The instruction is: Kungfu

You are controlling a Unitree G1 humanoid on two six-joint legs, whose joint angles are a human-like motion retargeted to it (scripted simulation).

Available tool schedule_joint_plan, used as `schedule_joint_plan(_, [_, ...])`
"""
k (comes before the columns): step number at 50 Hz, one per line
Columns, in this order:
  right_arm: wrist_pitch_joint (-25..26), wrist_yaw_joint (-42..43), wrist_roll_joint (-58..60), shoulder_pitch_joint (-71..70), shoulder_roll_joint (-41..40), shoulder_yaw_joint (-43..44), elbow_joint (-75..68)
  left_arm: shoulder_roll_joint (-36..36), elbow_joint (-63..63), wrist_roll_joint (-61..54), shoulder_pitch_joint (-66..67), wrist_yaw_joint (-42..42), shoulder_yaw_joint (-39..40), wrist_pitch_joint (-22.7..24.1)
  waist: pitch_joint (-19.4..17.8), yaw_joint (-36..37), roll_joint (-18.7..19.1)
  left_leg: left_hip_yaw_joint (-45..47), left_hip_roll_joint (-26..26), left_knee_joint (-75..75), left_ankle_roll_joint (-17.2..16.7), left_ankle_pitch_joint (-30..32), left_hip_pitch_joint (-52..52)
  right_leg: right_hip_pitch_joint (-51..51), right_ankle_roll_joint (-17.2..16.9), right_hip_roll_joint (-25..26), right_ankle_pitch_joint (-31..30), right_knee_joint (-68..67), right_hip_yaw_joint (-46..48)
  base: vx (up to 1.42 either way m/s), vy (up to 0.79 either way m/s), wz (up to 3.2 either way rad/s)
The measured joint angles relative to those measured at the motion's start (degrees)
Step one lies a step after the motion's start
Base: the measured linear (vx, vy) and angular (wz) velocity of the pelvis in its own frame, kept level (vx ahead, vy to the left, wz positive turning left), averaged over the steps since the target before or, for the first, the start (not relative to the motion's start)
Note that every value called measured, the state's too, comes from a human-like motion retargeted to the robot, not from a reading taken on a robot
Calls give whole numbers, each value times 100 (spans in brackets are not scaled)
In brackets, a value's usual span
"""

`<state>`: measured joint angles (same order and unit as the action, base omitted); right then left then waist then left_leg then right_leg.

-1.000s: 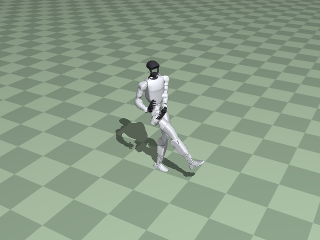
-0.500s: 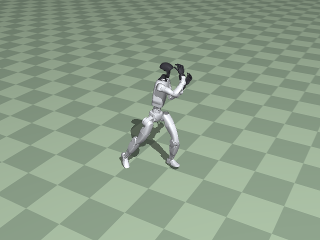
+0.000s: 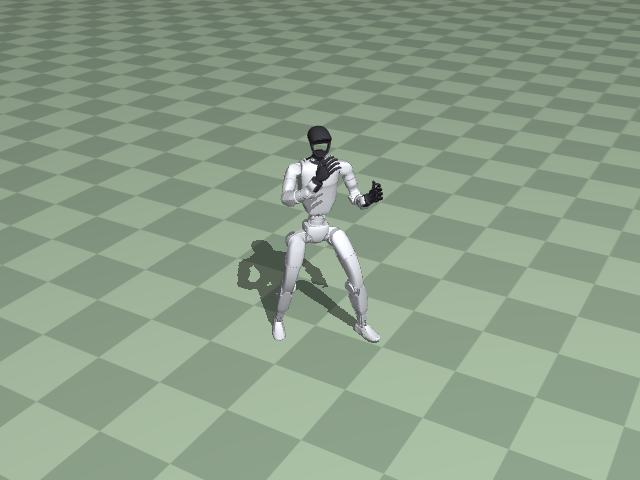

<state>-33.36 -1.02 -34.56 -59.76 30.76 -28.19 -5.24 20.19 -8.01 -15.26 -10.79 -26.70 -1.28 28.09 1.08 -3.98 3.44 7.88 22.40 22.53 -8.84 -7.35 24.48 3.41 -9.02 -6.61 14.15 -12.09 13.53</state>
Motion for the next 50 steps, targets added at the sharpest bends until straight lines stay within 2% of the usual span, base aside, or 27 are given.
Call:
schedule_joint_plan(5, [262,-359,615,1152,1056,780,-619,515,240,860,225,822,237,-328,-5,-660,-218,774,280,-912,336,1471,-578,-280,338,322,240,-10,-616,-45,-75,-74])
schedule_joint_plan(7, [281,-329,1007,1734,1580,1225,-1083,628,318,1389,-14,1371,-33,-541,4,-809,-376,1017,189,-1120,569,1508,-829,-342,438,366,232,38,-765,-47,-69,-75])
schedule_joint_plan(10, [230,-367,1871,2796,2411,2121,-1966,488,712,2164,-721,2829,-677,-849,-14,-1022,-519,-257,-372,-566,377,717,-769,-322,551,468,156,180,-841,-33,-52,-54])
schedule_joint_plan(12, [97,-101,2844,3297,2839,2524,-2860,271,1077,2444,-1248,3733,-1230,-1045,91,-1075,-625,-324,-637,66,257,93,-666,-369,614,448,82,299,-847,-18,-36,-75])
schedule_joint_plan(15, [201,662,4766,3553,3031,3268,-4580,-126,1432,2613,-1885,4322,-2244,-1403,177,-1151,-684,-281,-1131,637,369,-451,-615,-460,666,520,0,435,-902,-14,-33,-70])
schedule_joint_plan(17, [606,1262,6023,3402,3159,3663,-5807,-396,1470,2630,-2203,4409,-2815,-1368,162,-1159,-691,-317,-1542,837,437,-752,-565,-497,746,611,-35,525,-908,-14,-28,-77])
schedule_joint_plan(20, [2088,2091,7241,2964,3197,4323,-7601,-771,1419,3025,-2452,4214,-3277,-1188,78,-1083,-669,-415,-2136,694,327,-1047,-522,-520,951,792,-86,643,-937,-8,-22,-114])
schedule_joint_plan(22, [2661,2264,7295,2729,3268,4503,-8587,-981,1399,3542,-2516,3941,-3409,-1117,-35,-900,-696,-526,-2406,341,228,-1115,-502,-538,1095,980,-97,646,-1115,-3,-24,-140])
schedule_joint_plan(23, [2731,2246,7127,2686,3341,4495,-8993,-1036,1371,3789,-2542,3799,-3474,-1077,-92,-777,-757,-582,-2525,182,293,-1076,-460,-547,1104,1040,-92,615,-1221,5,-31,-133])
schedule_joint_plan(25, [2810,2005,6561,2867,3417,4532,-9216,-1074,1306,4230,-2576,3531,-3515,-951,-191,-618,-924,-890,-2807,-36,959,-579,-299,-605,902,1061,-130,492,-1229,7,-36,-88])
schedule_joint_plan(27, [2787,1754,5917,3187,3339,4726,-9216,-1029,1283,4531,-2558,3340,-3495,-706,-193,-671,-1147,-965,-2700,-25,1169,-621,-193,-893,130,1099,-380,249,-961,-1,-52,-48])
schedule_joint_plan(28, [2744,1674,5693,3261,3162,4870,-9216,-935,1288,4642,-2536,3285,-3420,-531,-203,-631,-1215,-1015,-2363,127,947,-892,-102,-1188,-416,1410,-600,32,-1013,-40,-128,-152])
schedule_joint_plan(30, [2421,1581,5479,3117,2693,4962,-9216,-691,1300,4751,-2537,3075,-3155,-157,-336,-285,-1256,-728,-1131,426,205,-1211,159,-2173,-598,2492,-1151,-957,-54,-86,-217,-283])
schedule_joint_plan(32, [1813,1514,5642,2886,2391,4661,-9141,-546,1336,4608,-2508,2648,-3143,169,-401,-115,-874,-481,-205,630,96,-1227,384,-3107,-598,2737,-1804,-1945,1231,-93,-88,-297])
schedule_joint_plan(34, [1234,1588,6065,2608,2205,4286,-9015,-520,1551,4283,-2472,2239,-2948,515,-449,-315,-321,-665,417,782,283,-1233,820,-3929,-598,1911,-2037,-3270,1783,-42,93,-188])
schedule_joint_plan(36, [1094,1782,6645,2375,2005,4072,-8962,-720,1946,3958,-2363,2242,-2763,617,-638,-720,276,-1038,696,522,581,-1196,963,-4477,-598,1067,-2331,-4189,1340,9,132,2])
schedule_joint_plan(37, [1122,1862,6948,2359,1942,4049,-8954,-875,2134,3801,-2269,2392,-2777,587,-776,-1068,651,-1382,646,371,770,-1204,985,-4546,-597,600,-2511,-4301,918,30,141,242])
schedule_joint_plan(38, [1185,1893,7229,2447,1950,4053,-8958,-1066,2279,3627,-2135,2617,-2875,522,-932,-1600,1081,-1862,291,281,1056,-1228,1015,-4401,-594,-74,-2796,-4119,385,29,112,304])
schedule_joint_plan(39, [1275,1880,7392,2522,1935,4060,-8986,-1170,2387,3483,-2006,2834,-2962,468,-1092,-1943,1375,-2215,143,233,1194,-1185,1082,-4255,-7,-730,-3125,-3737,114,24,64,303])
schedule_joint_plan(41, [1540,1832,7531,2651,1858,4117,-9076,-1237,2546,3285,-1736,3225,-3049,396,-1366,-2296,1747,-2629,113,141,1295,-1078,1152,-3975,1683,-1883,-3533,-2527,-245,8,16,160])
schedule_joint_plan(42, [1712,1845,7566,2702,1817,4187,-9123,-1229,2607,3235,-1600,3378,-3028,400,-1443,-2403,1819,-2680,14,98,1372,-1084,1090,-3811,2260,-2468,-3548,-1771,-458,6,25,115])
schedule_joint_plan(43, [1907,1910,7598,2736,1788,4301,-9162,-1190,2648,3222,-1478,3477,-2954,462,-1456,-2516,1746,-2584,-318,100,1532,-1166,932,-3586,2367,-3209,-3482,-958,-660,7,26,101])
schedule_joint_plan(45, [2212,2192,7602,2779,1626,4450,-9216,-932,2700,3304,-1153,3448,-2725,613,-1455,-2571,1663,-2371,-543,-103,1668,-1177,701,-3332,2402,-3689,-3583,340,-1418,1,15,29])
schedule_joint_plan(47, [2433,2613,7580,2883,1374,4489,-9216,-579,2773,3541,-601,3224,-2445,689,-1516,-2651,2048,-2642,-67,-298,1594,-1046,911,-3200,1716,-3050,-3973,737,-2357,3,-28,-57])
schedule_joint_plan(48, [2545,2871,7587,2949,1262,4477,-9216,-471,2809,3719,-202,3042,-2316,711,-1435,-2571,2136,-2617,42,-178,1635,-1107,1022,-3406,1015,-2881,-3873,547,-2232,7,-45,-97])
schedule_joint_plan(49, [2614,3105,7584,2975,1168,4498,-9191,-347,2913,3806,63,2877,-2165,686,-1418,-2470,2177,-2561,129,-78,1672,-1175,1103,-3695,905,-2837,-3744,120,-1691,3,-36,-115])
schedule_joint_plan(50, [2660,3326,7576,2982,1082,4537,-9152,-215,3052,3847,261,2720,-2003,638,-1433,-2360,2194,-2489,206,11,1708,-1248,1169,-4025,1092,-2855,-3600,-425,-941,-8,-12,-110])
